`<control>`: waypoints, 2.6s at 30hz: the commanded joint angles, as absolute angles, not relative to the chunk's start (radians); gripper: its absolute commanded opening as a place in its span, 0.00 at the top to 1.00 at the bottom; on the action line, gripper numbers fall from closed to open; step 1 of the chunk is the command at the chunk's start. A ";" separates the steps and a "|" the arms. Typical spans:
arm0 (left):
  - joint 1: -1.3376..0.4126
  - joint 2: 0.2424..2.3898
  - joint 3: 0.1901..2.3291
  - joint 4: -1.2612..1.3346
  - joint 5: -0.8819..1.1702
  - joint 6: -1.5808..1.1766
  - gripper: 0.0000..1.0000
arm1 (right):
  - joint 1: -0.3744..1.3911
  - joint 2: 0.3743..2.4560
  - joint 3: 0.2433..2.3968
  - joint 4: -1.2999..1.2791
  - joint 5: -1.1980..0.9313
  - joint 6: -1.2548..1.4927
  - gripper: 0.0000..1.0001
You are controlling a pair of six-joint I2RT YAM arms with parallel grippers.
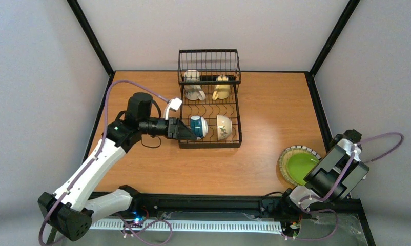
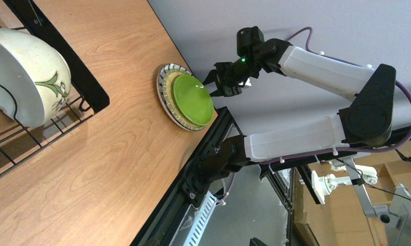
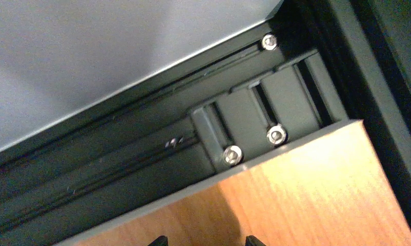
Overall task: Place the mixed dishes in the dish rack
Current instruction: Move the plate to the center of the board, then grab the plate at the center of the board.
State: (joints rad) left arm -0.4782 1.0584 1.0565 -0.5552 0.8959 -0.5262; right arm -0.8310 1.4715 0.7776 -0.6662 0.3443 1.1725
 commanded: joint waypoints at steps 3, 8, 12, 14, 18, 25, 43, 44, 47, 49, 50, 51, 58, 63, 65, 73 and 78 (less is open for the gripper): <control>-0.485 1.001 1.062 -0.600 0.883 -0.497 0.02 | -0.705 1.435 0.759 -0.748 0.325 1.267 0.14; -0.484 0.974 1.046 -0.603 0.888 -0.498 0.02 | -0.608 1.426 0.766 -0.792 0.333 1.338 0.13; -0.484 0.953 1.045 -0.626 0.892 -0.495 0.02 | -0.534 1.424 0.758 -0.814 0.327 1.396 0.13; -0.484 0.944 1.044 -0.637 0.890 -0.494 0.02 | -0.503 1.428 0.752 -0.818 0.320 1.419 0.13; -0.485 0.931 1.036 -0.637 0.889 -0.498 0.02 | -0.425 1.438 0.740 -0.825 0.315 1.481 0.13; -0.485 0.924 1.029 -0.628 0.891 -0.499 0.02 | -0.242 1.494 0.772 -0.837 0.301 1.580 0.13; -0.485 0.932 0.992 -0.624 0.887 -0.502 0.00 | -0.025 1.644 1.167 -1.013 0.540 1.503 0.13; -0.484 0.935 0.987 -0.624 0.887 -0.500 0.00 | -0.027 1.642 1.205 -1.028 0.567 1.475 0.13; -0.485 0.957 0.969 -0.632 0.889 -0.493 0.00 | -0.029 1.635 1.288 -1.048 0.598 1.393 0.14; -0.484 0.978 0.965 -0.653 0.891 -0.475 0.00 | -0.027 1.620 1.307 -1.036 0.563 1.331 0.13; -0.484 0.985 0.965 -0.664 0.888 -0.466 0.00 | -0.023 1.601 1.296 -1.025 0.543 1.295 0.13; -0.484 0.991 0.962 -0.673 0.884 -0.458 0.00 | -0.015 1.582 1.280 -1.009 0.524 1.267 0.13; -0.485 1.025 0.954 -0.703 0.863 -0.427 0.00 | 0.133 1.403 1.124 -0.910 0.405 1.059 0.11; -0.484 1.051 0.947 -0.749 0.798 -0.403 0.00 | 0.308 1.309 1.131 -0.982 0.365 0.975 0.13; -0.485 1.058 0.945 -0.756 0.783 -0.403 0.00 | 0.386 1.272 1.125 -1.011 0.331 0.978 0.13; -0.485 1.070 0.937 -0.756 0.747 -0.423 0.00 | 0.713 1.209 0.990 -1.128 0.234 1.187 0.13; -0.485 1.082 0.944 -0.748 0.753 -0.425 0.00 | 0.892 1.223 0.887 -1.123 0.213 1.345 0.12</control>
